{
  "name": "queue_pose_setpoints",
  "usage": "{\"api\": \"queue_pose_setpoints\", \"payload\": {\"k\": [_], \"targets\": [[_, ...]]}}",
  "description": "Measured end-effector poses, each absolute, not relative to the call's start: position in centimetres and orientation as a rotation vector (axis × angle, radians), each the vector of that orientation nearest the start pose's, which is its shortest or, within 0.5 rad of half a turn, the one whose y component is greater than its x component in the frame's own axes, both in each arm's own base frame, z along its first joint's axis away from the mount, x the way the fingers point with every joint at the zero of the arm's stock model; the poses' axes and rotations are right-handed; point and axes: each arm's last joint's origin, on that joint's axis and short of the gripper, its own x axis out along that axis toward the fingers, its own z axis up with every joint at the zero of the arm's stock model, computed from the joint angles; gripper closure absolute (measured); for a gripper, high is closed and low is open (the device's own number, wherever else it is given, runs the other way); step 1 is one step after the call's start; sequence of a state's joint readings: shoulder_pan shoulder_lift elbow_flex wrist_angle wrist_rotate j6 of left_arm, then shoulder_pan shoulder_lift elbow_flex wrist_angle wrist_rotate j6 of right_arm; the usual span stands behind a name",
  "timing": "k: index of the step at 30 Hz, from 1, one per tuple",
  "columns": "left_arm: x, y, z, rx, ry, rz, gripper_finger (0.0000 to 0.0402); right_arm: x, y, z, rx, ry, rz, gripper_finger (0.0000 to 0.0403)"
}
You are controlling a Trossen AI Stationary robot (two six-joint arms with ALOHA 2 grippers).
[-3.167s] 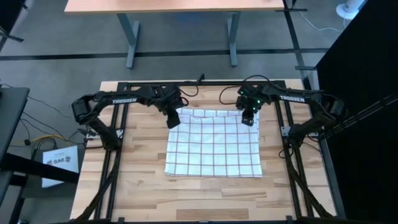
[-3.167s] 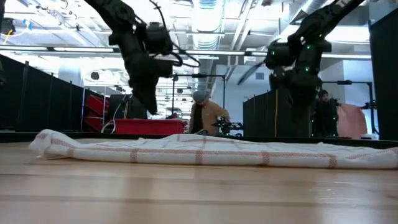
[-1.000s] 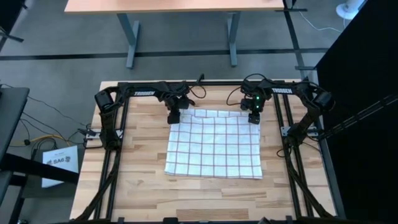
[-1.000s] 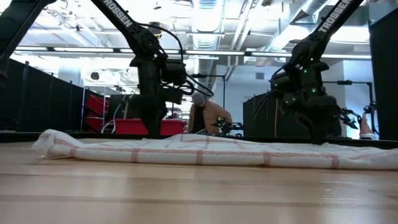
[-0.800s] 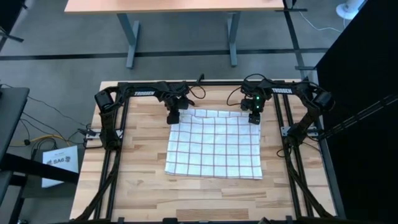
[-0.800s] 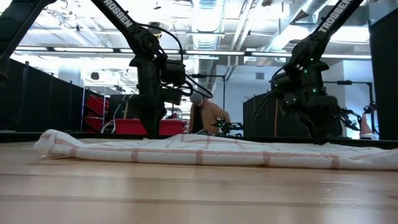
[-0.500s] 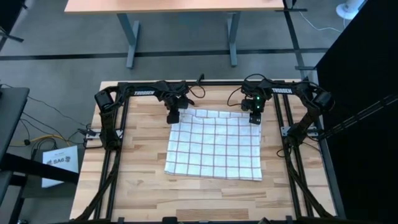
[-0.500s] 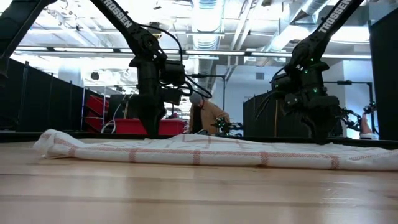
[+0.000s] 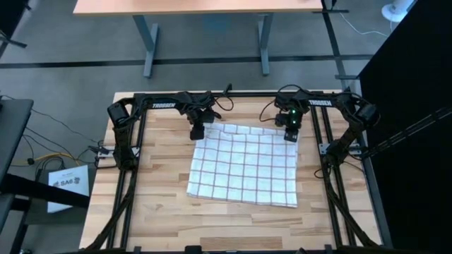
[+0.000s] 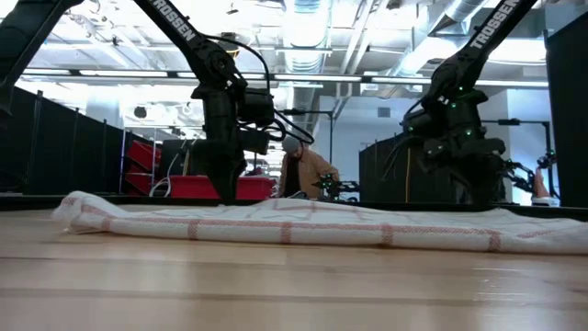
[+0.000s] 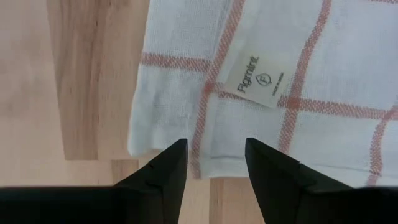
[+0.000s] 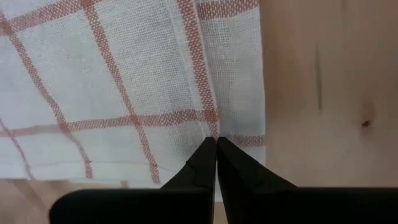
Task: Roll towel
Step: Fold the white striped towel
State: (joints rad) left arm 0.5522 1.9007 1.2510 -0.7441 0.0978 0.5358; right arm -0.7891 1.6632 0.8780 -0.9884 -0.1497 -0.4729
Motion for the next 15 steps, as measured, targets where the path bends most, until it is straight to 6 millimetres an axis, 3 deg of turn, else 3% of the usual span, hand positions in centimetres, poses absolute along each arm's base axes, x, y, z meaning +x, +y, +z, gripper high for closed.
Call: {"api": "queue_pose_setpoints", "payload": {"k": [15], "targets": [[30.3,18.3,15.8,0.023,1.365,-0.003,0.0253,15.9,-16.1,18.5,0.402,1.479,-0.184,0.0403]]}}
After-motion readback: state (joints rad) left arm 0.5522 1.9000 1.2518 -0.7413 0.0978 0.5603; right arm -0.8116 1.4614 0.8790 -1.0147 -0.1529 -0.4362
